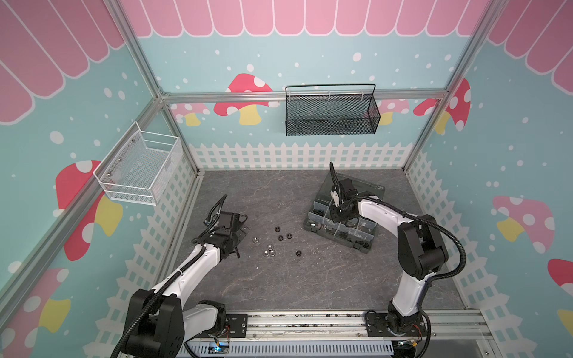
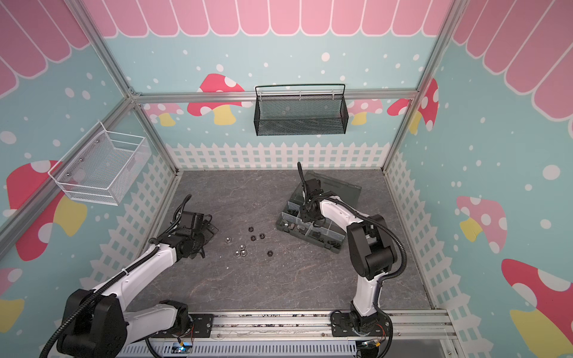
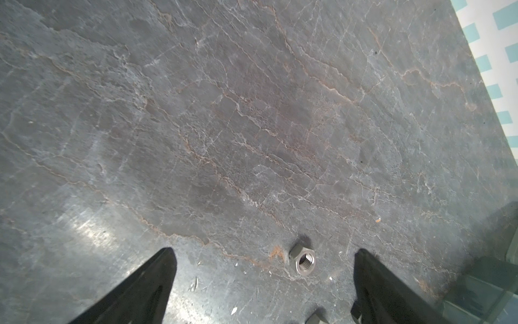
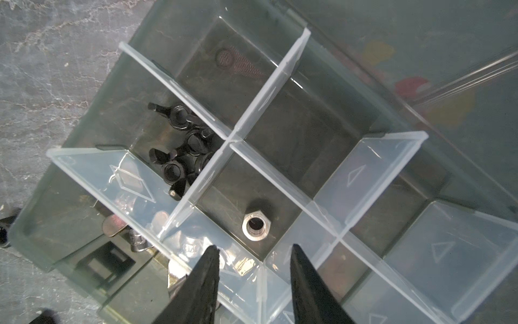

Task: Sort the screws and nuts into containers
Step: Place the nut into the container, then pick up the nut from the middle-left of the table.

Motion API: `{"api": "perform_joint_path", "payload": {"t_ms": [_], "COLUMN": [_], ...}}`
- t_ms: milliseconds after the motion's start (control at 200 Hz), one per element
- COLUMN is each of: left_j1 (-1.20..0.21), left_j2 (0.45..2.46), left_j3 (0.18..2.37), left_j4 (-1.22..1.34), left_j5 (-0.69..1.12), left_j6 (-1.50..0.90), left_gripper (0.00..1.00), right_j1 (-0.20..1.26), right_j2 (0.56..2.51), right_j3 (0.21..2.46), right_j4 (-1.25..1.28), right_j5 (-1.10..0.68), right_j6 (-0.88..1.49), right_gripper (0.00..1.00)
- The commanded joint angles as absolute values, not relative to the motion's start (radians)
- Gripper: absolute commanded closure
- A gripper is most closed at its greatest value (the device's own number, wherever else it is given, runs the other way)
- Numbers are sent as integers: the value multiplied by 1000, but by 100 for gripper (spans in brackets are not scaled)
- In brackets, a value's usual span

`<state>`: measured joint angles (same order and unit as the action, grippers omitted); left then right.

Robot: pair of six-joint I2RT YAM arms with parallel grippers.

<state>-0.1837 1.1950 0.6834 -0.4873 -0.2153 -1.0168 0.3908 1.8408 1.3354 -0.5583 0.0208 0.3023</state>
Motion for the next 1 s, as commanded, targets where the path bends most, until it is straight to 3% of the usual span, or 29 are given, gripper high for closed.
{"api": "perform_joint_path", "payload": {"t_ms": [0,315,645,996], "left_j1": [-178,-176,-119,-96], "left_j2": [1200,1193,1136,1014], "left_j3": [710,706,641,579], "left_j4": [-477,-501,-523,-537], "left_j5": [-218,-243,-246,-303], "left_j6": [-1011,-1017,-1070,-1110], "left_gripper": [0,0,0,0], "right_j1": [394,560,806,956], "right_j2": [1779,1736,2017,2295], "right_j3": [1330,1431,1696,1976], "right_j4": [-568,-606,-623,-632], "right_j5": [14,53,-14,-62], "right_j6": [304,301,269,196], "right_gripper": [56,56,57,54]}}
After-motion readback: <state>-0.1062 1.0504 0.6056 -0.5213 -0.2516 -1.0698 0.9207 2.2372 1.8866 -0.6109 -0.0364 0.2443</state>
